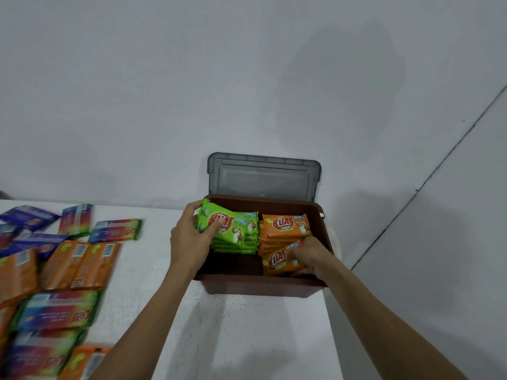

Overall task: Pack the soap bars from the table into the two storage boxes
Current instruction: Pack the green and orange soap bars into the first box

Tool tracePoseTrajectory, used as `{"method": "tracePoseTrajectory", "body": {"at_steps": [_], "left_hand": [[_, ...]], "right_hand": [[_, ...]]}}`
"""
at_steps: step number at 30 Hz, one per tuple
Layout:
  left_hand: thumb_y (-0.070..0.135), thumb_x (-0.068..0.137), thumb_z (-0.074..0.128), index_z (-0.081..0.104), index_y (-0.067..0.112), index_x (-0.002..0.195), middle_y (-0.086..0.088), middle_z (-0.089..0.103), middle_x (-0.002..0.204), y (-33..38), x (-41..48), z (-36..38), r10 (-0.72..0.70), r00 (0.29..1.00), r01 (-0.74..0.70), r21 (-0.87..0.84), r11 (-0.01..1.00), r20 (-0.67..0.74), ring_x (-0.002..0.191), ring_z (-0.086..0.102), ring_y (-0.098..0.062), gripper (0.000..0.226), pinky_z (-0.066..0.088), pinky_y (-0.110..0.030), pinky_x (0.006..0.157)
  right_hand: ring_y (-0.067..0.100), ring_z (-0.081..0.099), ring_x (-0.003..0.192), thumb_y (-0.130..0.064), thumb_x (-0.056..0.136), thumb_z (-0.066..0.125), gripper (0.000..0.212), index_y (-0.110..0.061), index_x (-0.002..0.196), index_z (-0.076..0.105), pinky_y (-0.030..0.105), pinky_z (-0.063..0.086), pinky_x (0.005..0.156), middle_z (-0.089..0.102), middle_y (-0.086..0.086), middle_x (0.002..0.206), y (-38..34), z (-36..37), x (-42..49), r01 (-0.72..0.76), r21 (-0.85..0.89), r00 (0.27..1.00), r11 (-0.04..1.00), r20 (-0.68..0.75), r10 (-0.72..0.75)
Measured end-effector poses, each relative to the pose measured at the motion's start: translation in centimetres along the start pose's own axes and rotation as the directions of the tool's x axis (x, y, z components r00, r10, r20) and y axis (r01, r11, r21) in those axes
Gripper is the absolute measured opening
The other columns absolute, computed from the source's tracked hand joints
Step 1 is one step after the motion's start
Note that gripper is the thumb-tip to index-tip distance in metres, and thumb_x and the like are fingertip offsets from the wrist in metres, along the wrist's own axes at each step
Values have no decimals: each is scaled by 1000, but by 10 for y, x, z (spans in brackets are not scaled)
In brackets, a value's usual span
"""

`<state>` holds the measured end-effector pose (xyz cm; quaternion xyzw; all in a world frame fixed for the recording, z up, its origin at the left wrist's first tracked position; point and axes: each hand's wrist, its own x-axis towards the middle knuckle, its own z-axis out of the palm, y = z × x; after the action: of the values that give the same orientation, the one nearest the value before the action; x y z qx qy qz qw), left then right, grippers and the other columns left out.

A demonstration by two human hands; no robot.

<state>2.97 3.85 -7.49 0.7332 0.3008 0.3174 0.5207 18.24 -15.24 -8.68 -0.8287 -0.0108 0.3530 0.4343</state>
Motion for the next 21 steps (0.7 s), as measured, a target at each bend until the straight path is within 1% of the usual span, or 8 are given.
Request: {"method": "tracePoseTrajectory", "body": {"at_steps": [2, 4, 6, 8, 12, 16, 18, 21], "left_hand": [[33, 82, 76, 54, 30, 121, 10, 68, 96, 0, 0, 0, 6, 1000, -6, 5, 1000, 3, 90, 64, 3, 45, 54, -25, 78], [32, 83, 75, 54, 29, 122, 7, 69, 97, 0, -1, 0, 9, 1000, -9, 13, 1000, 0, 89, 65, 1, 45, 55, -25, 78], [32, 83, 75, 54, 28, 123, 6, 68, 98, 0, -1, 0, 14, 1000, -14, 26, 1000, -3, 87, 63, 3, 45, 54, -23, 76], [33, 83, 75, 54, 27, 124, 8, 67, 97, 1, -1, 0, 20, 1000, -20, 43, 999, -1, 85, 60, 8, 46, 51, -20, 75], [33, 83, 75, 53, 27, 124, 7, 67, 97, 1, -3, 0, 22, 1000, -22, 75, 997, 3, 82, 58, 12, 47, 53, -26, 81], [36, 83, 75, 53, 27, 124, 7, 67, 96, 1, -3, 0, 33, 999, -33, 98, 995, 4, 88, 65, -6, 47, 56, -38, 86], [37, 83, 75, 53, 29, 122, 8, 68, 94, 1, -3, 0, 40, 999, -41, 112, 993, 10, 90, 67, -11, 46, 56, -40, 87], [38, 82, 75, 53, 30, 121, 11, 67, 94, 1, -4, 0, 42, 999, -43, 103, 994, 16, 87, 65, -3, 45, 56, -36, 85]], "right_hand": [[31, 58, 121, -10, 87, 71, 53, -13, 135, 49, 48, 51, 100, 58, 11, 133, -2, 1, 2, 28, -198, 999, 980, -37, -36], [29, 56, 123, -19, 90, 69, 55, -10, 139, 46, 41, 47, 105, 54, 12, 137, -3, 3, 2, 28, -449, 995, 893, -76, -70], [28, 58, 120, -22, 92, 66, 52, -9, 139, 45, 37, 47, 102, 54, 13, 135, -3, 7, 0, 18, -616, 992, 787, -87, -90], [28, 62, 113, -21, 94, 63, 46, -8, 136, 47, 35, 50, 96, 56, 13, 130, -1, 10, 0, 10, -702, 989, 712, -99, -112], [26, 64, 110, -15, 97, 57, 40, -7, 135, 47, 34, 52, 93, 58, 13, 129, 1, 14, -1, 19, -754, 981, 657, -114, -159], [26, 64, 109, -18, 97, 59, 39, -8, 134, 50, 33, 52, 92, 59, 12, 128, -2, 12, -4, 38, -764, 979, 644, -100, -177], [26, 64, 110, -23, 95, 63, 44, -8, 134, 49, 33, 52, 90, 59, 12, 128, -5, 8, -9, 55, -745, 978, 665, -93, -186], [26, 65, 107, -36, 93, 65, 43, -11, 126, 54, 34, 52, 91, 62, 11, 125, -16, -2, -18, 142, -642, 967, 754, -72, -243]]}}
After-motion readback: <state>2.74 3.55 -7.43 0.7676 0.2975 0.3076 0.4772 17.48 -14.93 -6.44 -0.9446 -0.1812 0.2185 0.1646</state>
